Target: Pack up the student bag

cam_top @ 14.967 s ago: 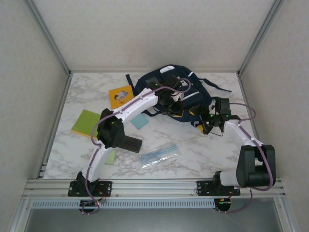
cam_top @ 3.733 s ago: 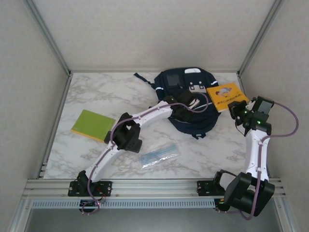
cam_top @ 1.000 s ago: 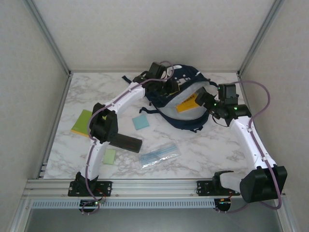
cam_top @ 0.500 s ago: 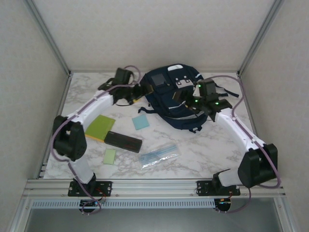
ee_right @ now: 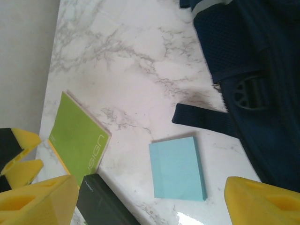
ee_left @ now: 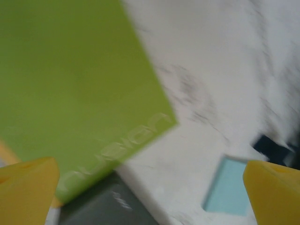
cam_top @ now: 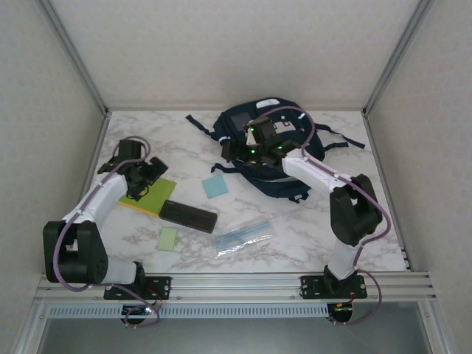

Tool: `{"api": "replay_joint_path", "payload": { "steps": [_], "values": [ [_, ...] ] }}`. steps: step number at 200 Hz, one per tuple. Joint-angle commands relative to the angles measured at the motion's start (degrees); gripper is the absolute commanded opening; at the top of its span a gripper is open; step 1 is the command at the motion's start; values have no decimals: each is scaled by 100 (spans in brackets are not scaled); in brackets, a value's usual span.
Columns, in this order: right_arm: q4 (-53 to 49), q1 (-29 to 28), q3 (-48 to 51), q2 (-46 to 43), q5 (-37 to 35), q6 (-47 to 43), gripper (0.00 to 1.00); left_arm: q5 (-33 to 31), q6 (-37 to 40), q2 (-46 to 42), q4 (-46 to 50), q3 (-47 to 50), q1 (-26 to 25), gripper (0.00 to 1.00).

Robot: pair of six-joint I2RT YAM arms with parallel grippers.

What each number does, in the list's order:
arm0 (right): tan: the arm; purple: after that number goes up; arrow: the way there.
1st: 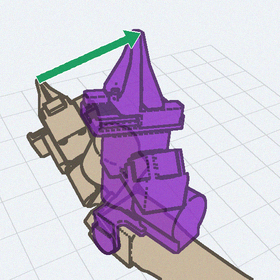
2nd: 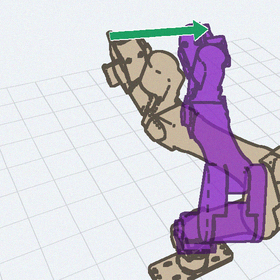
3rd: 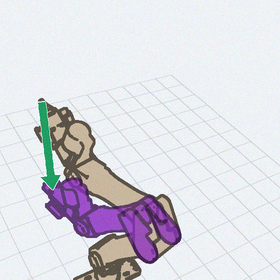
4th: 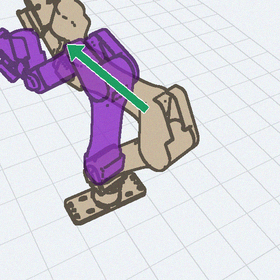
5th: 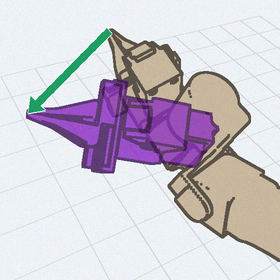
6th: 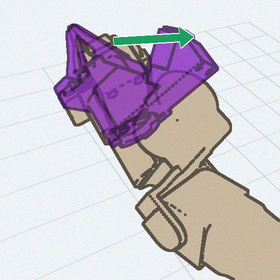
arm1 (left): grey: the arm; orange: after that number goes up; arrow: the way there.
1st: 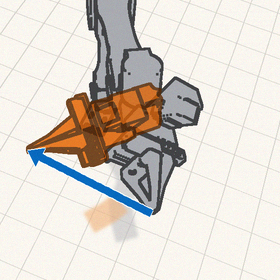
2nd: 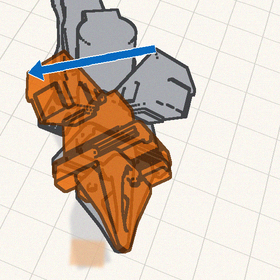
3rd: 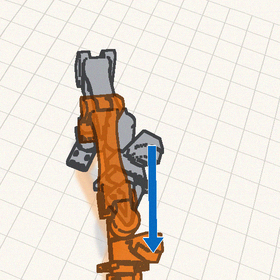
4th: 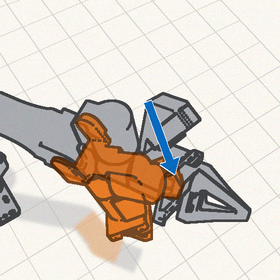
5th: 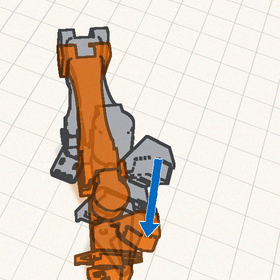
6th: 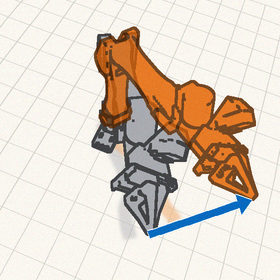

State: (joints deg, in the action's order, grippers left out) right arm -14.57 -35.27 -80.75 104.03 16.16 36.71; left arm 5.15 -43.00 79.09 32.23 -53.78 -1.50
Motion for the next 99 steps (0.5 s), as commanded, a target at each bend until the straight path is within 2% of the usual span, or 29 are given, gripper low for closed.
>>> {"api": "replay_joint_path", "payload": {
  "steps": [1,35,99],
  "values": [
    [95,-144,-442,415,-9,-180,80,-390,-87,-96,207,225,317,100],
    [33,-289,-865,892,54,-198,76,-628,-7,309,138,392,527,100],
    [48,-332,-1013,1040,-11,-244,72,-706,-192,1221,-127,482,546,95]
  ]
}}
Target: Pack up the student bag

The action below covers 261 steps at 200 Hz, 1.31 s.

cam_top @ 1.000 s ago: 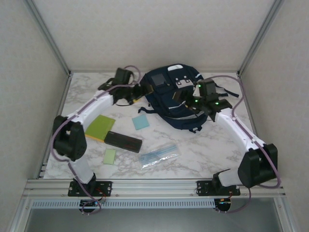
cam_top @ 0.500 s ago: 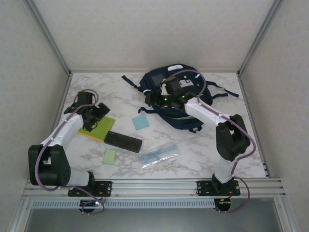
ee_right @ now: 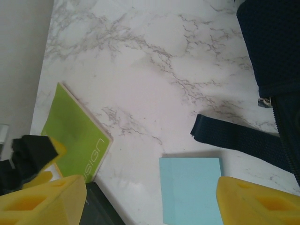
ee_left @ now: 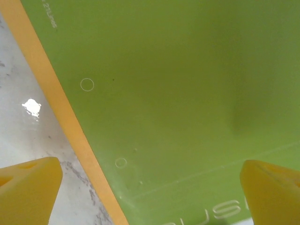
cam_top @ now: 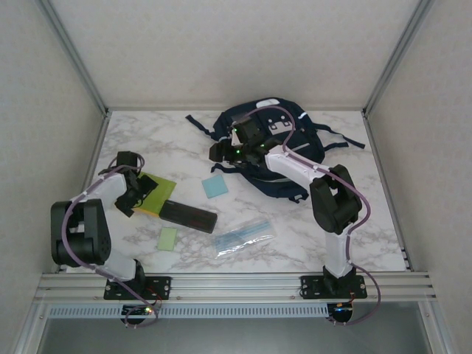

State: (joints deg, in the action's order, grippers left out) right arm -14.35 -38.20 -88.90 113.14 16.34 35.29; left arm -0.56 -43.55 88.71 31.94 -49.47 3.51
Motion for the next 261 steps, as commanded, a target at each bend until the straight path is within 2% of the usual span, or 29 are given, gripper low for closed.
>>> {"api": "replay_joint_path", "payload": {
  "steps": [1,38,90,119,171,199,236,261],
  "values": [
    [23,-43,-202,133,-27,-101,72,-128,-137,269,-109,52,45,95],
    [80,-73,-283,235,-27,-90,71,418,-12,750,-517,-70,-32,91],
    [47,-170,-740,742,213,-311,67,636,456,1647,-646,-961,-787,80],
    [-290,-232,-1185,1127,209,-643,63,677,523,2083,-776,-1333,-1193,74],
    [-728,-276,-1804,1665,126,-894,54,1020,391,2570,-922,-2241,-1684,73],
    [-1167,-294,-2415,2076,-17,-1090,51,1289,481,2713,-1051,-2503,-1757,73],
    [-1741,-378,-3206,2646,-221,-1286,48,1064,906,2228,-690,-2423,-1651,84],
    [-2107,-433,-3832,3042,-302,-1395,44,1031,847,1802,-536,-2095,-1411,87]
  ]
}}
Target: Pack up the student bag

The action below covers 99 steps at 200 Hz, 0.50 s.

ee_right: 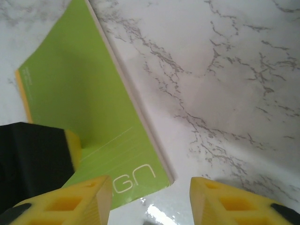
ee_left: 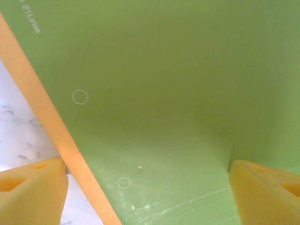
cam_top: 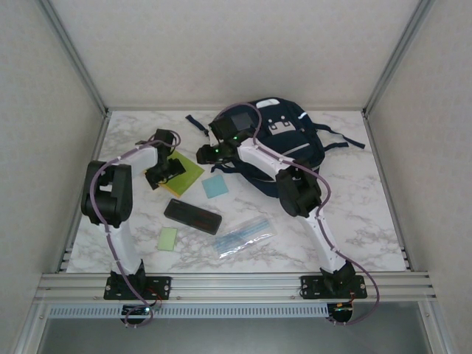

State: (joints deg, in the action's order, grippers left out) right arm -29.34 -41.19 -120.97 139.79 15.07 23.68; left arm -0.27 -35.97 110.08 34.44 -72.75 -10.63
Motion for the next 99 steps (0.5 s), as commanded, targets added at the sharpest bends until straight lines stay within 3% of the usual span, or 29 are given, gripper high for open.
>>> {"api": "replay_joint_path", "payload": {
  "steps": [1,62,99],
  "values": [
    [-625,-134,-654,394,-182,-238,44,1003,85,-350,-774,243,10,87],
    [-1195,-313,-1498,1095,-867,-314,41,1001,-185,-200,-988,670,104,84],
    [-1432,-306,-1596,1091,-1586,-636,50,956,-168,45,-970,579,103,84]
  ]
}}
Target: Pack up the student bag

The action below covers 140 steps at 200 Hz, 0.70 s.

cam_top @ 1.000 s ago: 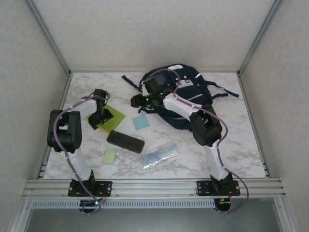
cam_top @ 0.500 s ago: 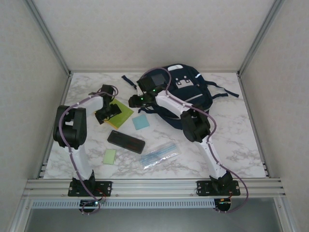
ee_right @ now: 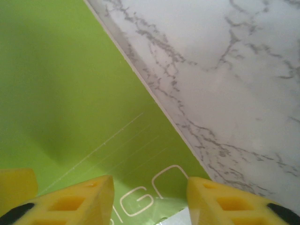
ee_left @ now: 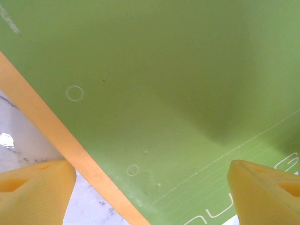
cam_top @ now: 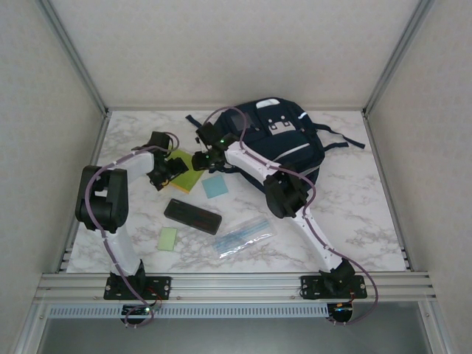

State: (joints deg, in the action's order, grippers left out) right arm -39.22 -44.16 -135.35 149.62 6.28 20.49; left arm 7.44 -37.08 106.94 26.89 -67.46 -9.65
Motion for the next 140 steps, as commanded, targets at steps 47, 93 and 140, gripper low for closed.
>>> {"api": "replay_joint_path", "payload": {
  "steps": [47,93,140],
  "values": [
    [-336,47,-285,56,-901,-630,57,64,77,398,61,-5,51,81],
    [-215,88,-666,465,-583,-719,60,-61,156,153,211,-19,154,81],
    [-444,80,-874,779,-2,-571,57,32,141,451,221,-246,262,73]
  ]
}}
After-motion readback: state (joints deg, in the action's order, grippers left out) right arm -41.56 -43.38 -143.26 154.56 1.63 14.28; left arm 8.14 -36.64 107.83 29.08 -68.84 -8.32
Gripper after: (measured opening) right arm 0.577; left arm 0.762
